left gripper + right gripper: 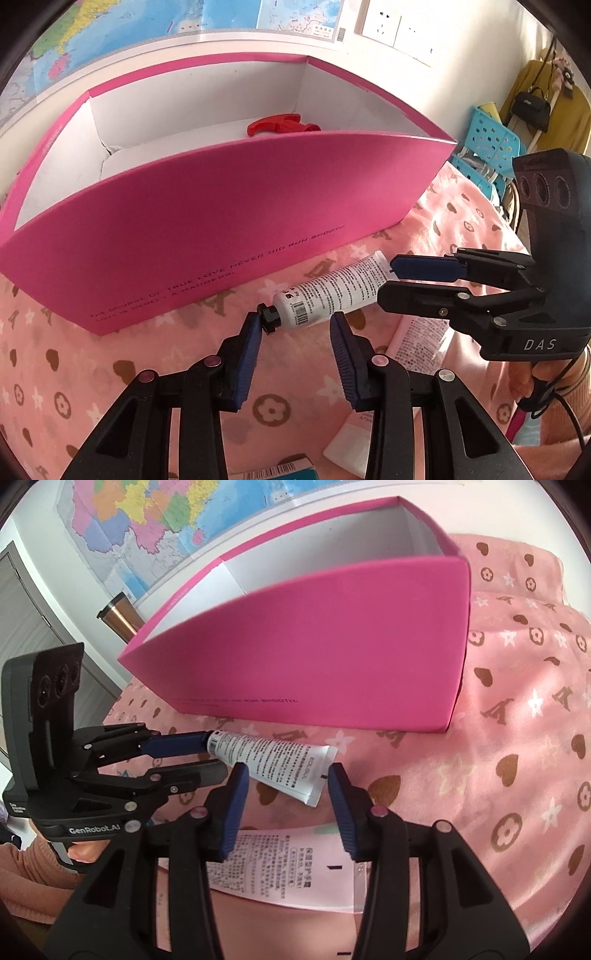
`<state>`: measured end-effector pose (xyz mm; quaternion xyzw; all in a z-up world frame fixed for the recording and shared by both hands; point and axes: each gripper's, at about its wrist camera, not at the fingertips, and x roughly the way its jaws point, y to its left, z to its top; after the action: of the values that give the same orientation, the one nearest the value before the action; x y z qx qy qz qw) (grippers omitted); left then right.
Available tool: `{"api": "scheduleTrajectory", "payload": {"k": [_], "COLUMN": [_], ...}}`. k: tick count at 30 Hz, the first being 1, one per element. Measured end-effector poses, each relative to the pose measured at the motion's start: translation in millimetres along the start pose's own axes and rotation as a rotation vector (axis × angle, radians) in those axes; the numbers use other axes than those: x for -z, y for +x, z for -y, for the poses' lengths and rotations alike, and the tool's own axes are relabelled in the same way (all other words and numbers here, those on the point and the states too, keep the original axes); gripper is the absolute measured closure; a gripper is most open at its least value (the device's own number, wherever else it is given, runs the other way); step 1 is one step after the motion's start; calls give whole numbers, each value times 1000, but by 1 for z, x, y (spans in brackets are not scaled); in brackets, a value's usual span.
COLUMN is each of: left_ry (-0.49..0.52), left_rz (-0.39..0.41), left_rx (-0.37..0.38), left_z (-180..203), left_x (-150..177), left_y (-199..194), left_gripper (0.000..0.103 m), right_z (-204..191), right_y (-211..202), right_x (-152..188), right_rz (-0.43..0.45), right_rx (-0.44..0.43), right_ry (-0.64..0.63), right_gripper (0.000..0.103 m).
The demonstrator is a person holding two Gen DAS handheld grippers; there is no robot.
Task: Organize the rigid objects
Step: 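Lift the white tube with the right tool over the magenta box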
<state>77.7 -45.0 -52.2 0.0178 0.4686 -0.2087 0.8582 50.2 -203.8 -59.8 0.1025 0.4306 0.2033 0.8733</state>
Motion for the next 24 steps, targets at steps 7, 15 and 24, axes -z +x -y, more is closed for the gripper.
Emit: {"api": "scheduleTrajectory", "payload": {"k": [7,15,24], "left_ry": [5,8,27], "left_rz": [24,60,119], "left_rx": [1,21,31], "left_z": [4,11,20], "left_x": [0,-1,-5], "left_y": [-12,-26,-50], "left_gripper": [65,65,65], "right_z": [-1,-9,-17], "right_y": [-17,-37,-60], "right_x": [3,2,-1], "right_rz": [22,58,104], "right_rx": [-4,2,4], "right_ry": [-18,-40,-67], "right_gripper": [56,56,56]}}
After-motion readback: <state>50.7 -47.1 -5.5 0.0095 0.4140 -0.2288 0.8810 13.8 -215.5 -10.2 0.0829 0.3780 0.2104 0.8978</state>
